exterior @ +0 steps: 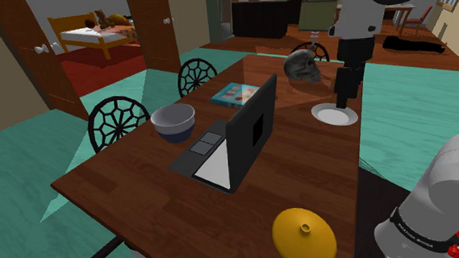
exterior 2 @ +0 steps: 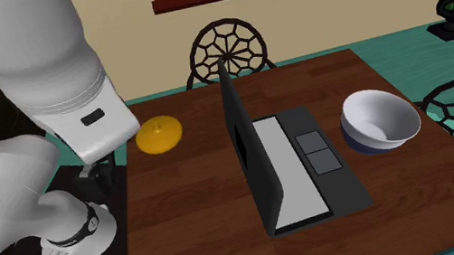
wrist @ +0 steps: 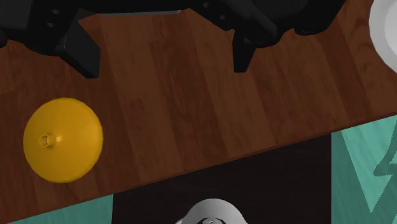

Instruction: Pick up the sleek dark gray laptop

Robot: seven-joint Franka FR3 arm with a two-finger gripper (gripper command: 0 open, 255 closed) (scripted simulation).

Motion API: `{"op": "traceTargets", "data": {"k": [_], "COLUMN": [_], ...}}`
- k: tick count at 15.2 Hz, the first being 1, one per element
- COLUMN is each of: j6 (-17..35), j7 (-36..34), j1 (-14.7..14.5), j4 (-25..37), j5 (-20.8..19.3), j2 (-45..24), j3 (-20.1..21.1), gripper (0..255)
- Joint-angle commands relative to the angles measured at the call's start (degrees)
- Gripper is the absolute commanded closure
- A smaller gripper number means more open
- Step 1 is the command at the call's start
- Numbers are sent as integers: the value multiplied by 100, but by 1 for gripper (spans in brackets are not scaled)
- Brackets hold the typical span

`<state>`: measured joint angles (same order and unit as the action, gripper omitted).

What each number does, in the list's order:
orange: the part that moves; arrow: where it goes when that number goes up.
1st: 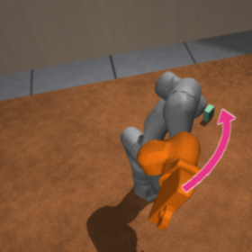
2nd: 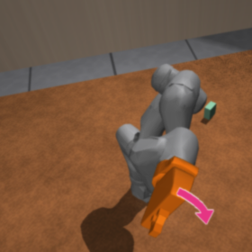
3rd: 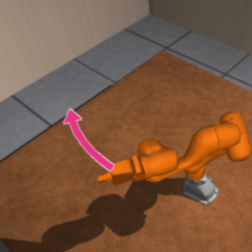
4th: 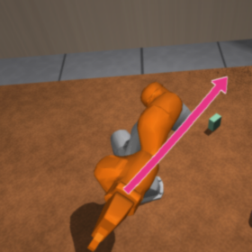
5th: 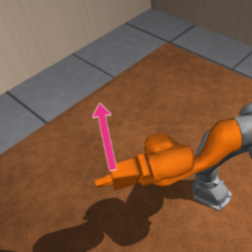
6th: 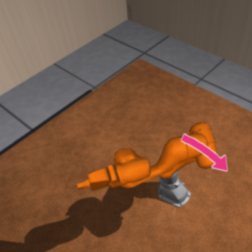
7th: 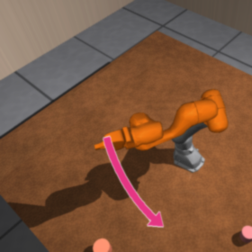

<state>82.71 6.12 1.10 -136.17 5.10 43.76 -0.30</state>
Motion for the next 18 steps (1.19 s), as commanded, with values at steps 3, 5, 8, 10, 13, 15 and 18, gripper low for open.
{"op": "traceTargets", "data": {"k": [3, 5, 8, 10, 13, 15, 18], "j6": [84, 186, 353, 465, 610, 680, 725], "j7": [-903, -1798, -3132, -4025, -5371, -6278, -7662], "j1": [132, 284, 546, 731, 1038, 1246, 1526], "j4": [138, 329, 712, 1027, 1579, 1997, 2692], "j5": [261, 483, 720, 797, 787, 690, 401], "j2": [-135, -335, -745, -1083, -1674, -2119, -2860], "j3": [402, 798, 1372, 1729, 2241, 2563, 2997], "gripper": [0, 0, 0, 0, 0, 0, 0]}}
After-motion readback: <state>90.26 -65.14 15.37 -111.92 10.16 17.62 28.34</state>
